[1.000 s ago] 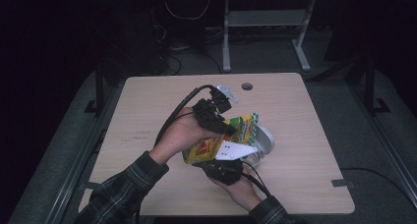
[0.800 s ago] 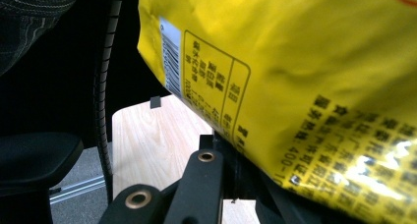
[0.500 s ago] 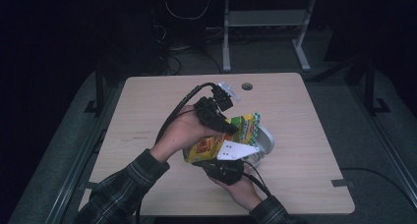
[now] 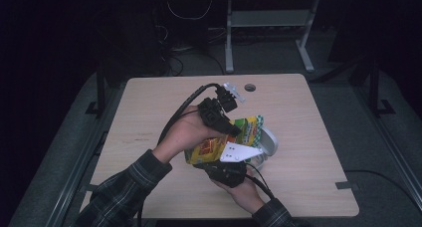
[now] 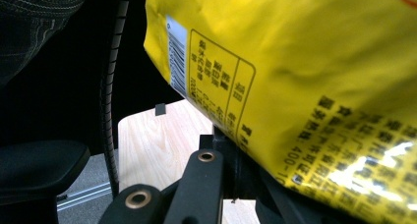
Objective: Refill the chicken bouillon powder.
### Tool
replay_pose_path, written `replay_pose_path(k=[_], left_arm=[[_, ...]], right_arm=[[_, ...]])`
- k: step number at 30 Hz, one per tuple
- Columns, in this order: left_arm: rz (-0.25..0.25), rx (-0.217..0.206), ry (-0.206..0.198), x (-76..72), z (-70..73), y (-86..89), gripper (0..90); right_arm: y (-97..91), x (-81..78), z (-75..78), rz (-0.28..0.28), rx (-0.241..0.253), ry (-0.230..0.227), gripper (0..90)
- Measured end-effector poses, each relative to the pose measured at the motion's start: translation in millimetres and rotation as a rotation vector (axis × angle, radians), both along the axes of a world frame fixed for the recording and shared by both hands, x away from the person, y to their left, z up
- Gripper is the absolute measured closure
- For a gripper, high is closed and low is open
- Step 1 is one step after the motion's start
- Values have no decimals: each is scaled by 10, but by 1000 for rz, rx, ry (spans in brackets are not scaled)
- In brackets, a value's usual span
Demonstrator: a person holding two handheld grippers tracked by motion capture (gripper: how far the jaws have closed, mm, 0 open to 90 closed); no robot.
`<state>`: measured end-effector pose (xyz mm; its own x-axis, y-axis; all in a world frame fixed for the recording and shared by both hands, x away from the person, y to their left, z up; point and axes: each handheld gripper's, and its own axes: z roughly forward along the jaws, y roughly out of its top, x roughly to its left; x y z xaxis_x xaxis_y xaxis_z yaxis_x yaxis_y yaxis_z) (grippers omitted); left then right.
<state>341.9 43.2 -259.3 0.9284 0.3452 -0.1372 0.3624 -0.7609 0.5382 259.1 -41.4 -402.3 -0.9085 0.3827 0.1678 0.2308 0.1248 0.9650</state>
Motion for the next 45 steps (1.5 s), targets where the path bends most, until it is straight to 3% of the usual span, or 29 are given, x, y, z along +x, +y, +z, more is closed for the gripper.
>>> replay_pose_path(k=[5,18,45], left_arm=[[-3,-5,-6,-13,0,6,863],[4,7,28,42,-21,12,873],[10,22,31,45,-19,-5,873]], right_arm=[[-2,-2,-1,0,-5,-1,900],[9,-9,-9,7,-4,5,900],[9,-9,-8,9,1,4,900]])
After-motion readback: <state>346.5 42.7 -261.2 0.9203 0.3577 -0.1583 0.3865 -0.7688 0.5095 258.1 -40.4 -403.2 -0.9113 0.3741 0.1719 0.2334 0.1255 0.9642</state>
